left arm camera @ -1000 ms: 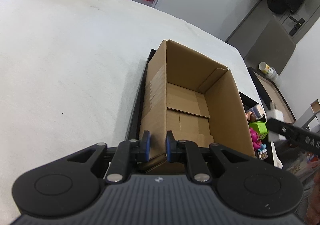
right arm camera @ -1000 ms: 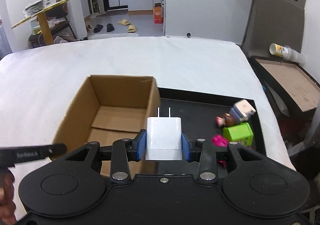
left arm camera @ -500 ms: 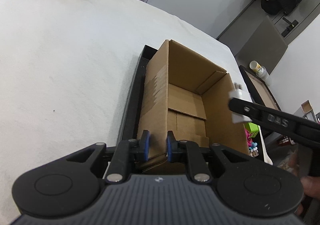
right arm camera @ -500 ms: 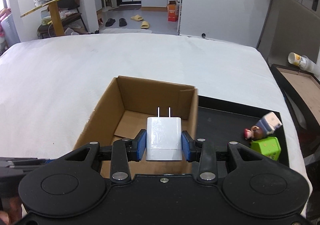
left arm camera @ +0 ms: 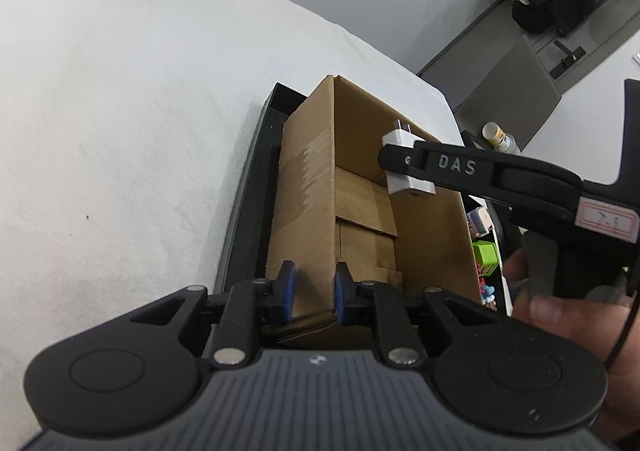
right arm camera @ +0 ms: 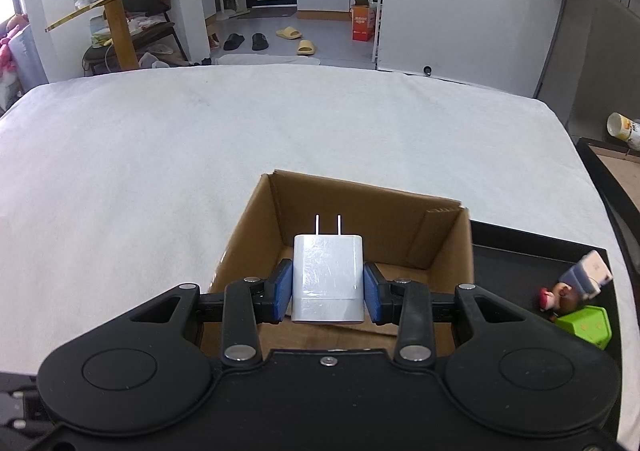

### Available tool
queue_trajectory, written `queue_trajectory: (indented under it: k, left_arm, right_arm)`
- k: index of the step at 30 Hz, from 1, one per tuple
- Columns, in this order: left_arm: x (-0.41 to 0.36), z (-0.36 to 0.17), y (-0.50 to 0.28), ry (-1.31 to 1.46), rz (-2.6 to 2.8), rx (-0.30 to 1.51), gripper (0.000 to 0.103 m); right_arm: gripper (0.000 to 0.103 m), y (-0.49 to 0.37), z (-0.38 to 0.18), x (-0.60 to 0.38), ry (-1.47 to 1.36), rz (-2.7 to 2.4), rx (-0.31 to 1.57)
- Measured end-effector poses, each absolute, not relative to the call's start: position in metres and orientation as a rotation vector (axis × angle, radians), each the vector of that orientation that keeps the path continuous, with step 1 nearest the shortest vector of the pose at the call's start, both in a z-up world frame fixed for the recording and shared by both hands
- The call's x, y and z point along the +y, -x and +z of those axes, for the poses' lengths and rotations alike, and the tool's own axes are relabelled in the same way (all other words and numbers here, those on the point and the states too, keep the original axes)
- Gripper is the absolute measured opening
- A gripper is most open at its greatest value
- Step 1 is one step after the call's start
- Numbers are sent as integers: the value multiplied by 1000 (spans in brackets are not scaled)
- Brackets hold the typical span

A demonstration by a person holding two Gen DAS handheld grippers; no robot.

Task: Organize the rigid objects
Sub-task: 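Lift the white charger with the right gripper and carry it over the box, then open the right gripper to drop the charger into the box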

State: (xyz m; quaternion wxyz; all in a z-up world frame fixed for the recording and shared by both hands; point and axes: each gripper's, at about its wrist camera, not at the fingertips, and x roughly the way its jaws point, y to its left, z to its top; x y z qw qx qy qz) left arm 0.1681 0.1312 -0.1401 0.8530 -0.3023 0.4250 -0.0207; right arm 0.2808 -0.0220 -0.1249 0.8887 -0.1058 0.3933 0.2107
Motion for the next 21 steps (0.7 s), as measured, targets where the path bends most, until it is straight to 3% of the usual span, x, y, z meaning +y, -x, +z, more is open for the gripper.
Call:
queue_trajectory:
  k: [9, 11, 12, 21]
  left_arm:
    - [135, -141, -169, 667, -48, 901, 18]
    - [136, -141, -169, 669, -43, 904, 18]
    - [135, -141, -169, 666, -42, 904, 18]
    - [136, -141, -170, 677, -32, 896, 18]
  right_arm:
    - [38, -290, -128, -23, 154, 439, 776]
    - [58, -288, -125, -27, 138, 455, 745]
    - [62, -287, -124, -28, 139, 446, 733]
    - [63, -282, -118, -61, 84, 414, 778]
